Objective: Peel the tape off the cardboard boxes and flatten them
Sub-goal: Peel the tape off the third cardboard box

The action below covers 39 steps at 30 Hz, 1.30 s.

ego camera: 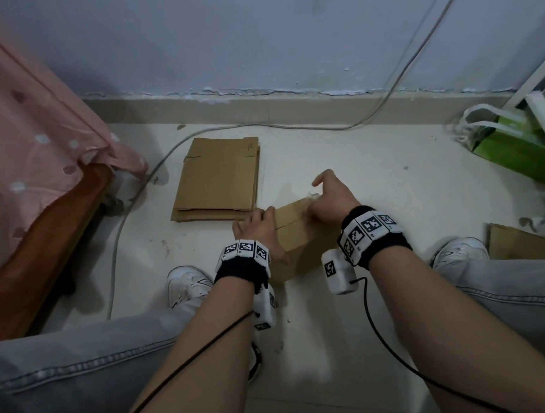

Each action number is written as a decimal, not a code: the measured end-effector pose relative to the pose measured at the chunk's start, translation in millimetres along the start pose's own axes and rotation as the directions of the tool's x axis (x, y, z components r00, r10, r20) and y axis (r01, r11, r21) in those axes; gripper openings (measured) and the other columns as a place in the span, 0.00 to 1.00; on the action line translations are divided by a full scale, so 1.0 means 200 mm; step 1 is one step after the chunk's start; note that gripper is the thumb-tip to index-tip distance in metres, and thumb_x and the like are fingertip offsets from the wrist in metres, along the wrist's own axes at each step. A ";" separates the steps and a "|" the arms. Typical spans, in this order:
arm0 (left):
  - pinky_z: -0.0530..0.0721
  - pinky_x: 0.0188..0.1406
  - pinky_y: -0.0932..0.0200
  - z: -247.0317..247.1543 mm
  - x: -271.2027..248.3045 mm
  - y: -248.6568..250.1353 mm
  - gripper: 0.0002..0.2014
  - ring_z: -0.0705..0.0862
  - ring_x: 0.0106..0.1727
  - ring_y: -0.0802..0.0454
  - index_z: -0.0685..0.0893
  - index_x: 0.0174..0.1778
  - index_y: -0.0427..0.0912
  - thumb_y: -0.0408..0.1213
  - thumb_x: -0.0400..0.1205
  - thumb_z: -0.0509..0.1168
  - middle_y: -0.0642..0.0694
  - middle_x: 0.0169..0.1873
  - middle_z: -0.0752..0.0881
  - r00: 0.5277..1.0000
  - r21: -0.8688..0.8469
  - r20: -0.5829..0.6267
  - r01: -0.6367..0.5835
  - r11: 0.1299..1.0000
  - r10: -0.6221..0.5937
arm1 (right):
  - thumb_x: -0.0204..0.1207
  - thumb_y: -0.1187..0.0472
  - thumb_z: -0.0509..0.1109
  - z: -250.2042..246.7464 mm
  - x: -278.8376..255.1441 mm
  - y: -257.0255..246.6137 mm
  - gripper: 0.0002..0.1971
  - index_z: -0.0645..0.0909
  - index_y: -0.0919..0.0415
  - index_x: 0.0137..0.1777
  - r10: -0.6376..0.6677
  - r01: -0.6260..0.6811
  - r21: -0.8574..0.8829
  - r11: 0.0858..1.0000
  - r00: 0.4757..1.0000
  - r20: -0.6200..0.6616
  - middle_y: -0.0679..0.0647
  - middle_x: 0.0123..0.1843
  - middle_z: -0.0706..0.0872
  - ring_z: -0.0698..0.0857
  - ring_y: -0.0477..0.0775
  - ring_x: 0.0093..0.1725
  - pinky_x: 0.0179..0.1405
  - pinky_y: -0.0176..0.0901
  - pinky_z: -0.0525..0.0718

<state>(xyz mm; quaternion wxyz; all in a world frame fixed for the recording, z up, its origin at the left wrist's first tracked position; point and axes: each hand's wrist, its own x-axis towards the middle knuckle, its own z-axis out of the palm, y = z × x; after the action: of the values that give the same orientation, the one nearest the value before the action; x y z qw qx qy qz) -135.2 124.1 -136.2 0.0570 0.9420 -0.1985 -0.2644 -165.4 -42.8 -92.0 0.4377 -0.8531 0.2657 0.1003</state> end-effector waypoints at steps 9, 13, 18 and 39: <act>0.59 0.80 0.39 -0.03 -0.02 -0.13 0.61 0.63 0.79 0.40 0.51 0.83 0.48 0.48 0.60 0.83 0.44 0.78 0.62 0.998 -0.127 -0.017 0.062 0.990 -0.064 | 0.73 0.78 0.66 -0.12 0.02 0.02 0.09 0.87 0.74 0.46 0.027 -0.016 0.364 0.931 0.999 -0.026 0.60 0.40 0.90 0.88 0.58 0.43 0.49 0.51 0.87; 0.60 0.81 0.38 -0.06 -0.03 -0.15 0.60 0.63 0.79 0.38 0.51 0.84 0.48 0.44 0.62 0.83 0.44 0.78 0.61 0.996 -0.213 -0.013 0.088 0.973 -0.093 | 0.76 0.80 0.59 -0.16 0.02 -0.03 0.12 0.84 0.76 0.48 0.053 -0.017 0.503 0.864 0.997 -0.057 0.66 0.39 0.87 0.89 0.62 0.39 0.50 0.55 0.90; 0.61 0.80 0.37 -0.08 -0.02 -0.20 0.61 0.62 0.79 0.36 0.50 0.84 0.48 0.42 0.61 0.84 0.42 0.79 0.61 0.991 -0.269 0.012 0.131 0.954 -0.132 | 0.73 0.83 0.56 -0.23 0.03 -0.06 0.13 0.82 0.73 0.42 0.088 0.006 0.596 0.803 0.988 -0.129 0.66 0.37 0.84 0.88 0.61 0.35 0.44 0.54 0.92; 0.75 0.72 0.41 -0.04 0.01 -0.20 0.59 0.70 0.75 0.36 0.54 0.82 0.40 0.48 0.61 0.84 0.38 0.75 0.64 0.952 -0.416 0.080 0.301 0.858 -0.295 | 0.68 0.68 0.63 -0.29 0.29 0.27 0.04 0.79 0.66 0.38 0.298 -0.219 0.297 0.929 0.921 -0.251 0.61 0.39 0.81 0.78 0.57 0.34 0.36 0.49 0.78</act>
<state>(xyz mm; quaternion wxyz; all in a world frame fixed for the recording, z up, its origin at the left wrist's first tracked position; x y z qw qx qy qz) -116.1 160.1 -139.7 0.2169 0.9245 0.0113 -0.3131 -150.9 -136.1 -118.5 0.4857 -0.7497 0.4496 -0.0055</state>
